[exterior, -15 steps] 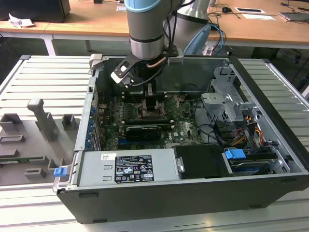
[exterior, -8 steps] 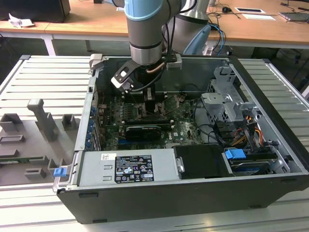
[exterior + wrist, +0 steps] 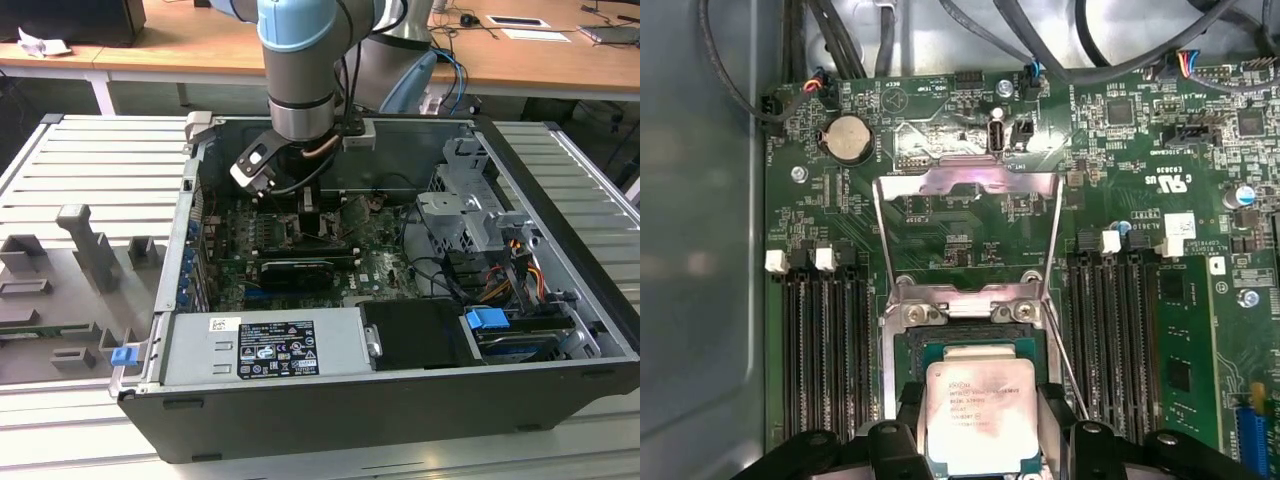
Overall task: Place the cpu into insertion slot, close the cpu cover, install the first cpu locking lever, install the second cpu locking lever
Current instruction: 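Place the cpu into insertion slot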
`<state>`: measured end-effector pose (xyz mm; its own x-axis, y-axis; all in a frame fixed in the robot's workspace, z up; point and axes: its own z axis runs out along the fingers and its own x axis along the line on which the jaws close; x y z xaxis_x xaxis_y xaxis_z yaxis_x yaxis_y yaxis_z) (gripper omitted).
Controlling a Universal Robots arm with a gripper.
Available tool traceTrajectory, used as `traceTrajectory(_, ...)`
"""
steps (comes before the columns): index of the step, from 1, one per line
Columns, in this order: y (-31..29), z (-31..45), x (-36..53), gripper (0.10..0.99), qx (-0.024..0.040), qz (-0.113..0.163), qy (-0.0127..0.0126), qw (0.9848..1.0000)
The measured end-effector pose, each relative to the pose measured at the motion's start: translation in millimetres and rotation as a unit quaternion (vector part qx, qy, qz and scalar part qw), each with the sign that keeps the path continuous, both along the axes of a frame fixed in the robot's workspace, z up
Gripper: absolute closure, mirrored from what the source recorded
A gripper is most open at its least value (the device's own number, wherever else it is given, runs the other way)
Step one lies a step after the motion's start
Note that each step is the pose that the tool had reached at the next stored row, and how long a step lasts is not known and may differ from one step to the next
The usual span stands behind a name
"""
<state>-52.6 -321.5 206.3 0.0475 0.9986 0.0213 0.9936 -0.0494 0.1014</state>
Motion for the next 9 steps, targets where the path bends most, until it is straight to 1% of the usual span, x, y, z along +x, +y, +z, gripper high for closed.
traceTrajectory(3, 1.3, -1.3, 1.2, 0.557, 0.0001, 0.0, -0.0001, 1.0)
traceTrajectory(7, 1.4, -4.9, 1.2, 0.557, -0.0001, -0.001, 0.0001, 1.0)
traceTrajectory(9, 1.4, -5.3, 1.2, 0.545, 0.0, -0.001, 0.0, 1.0)
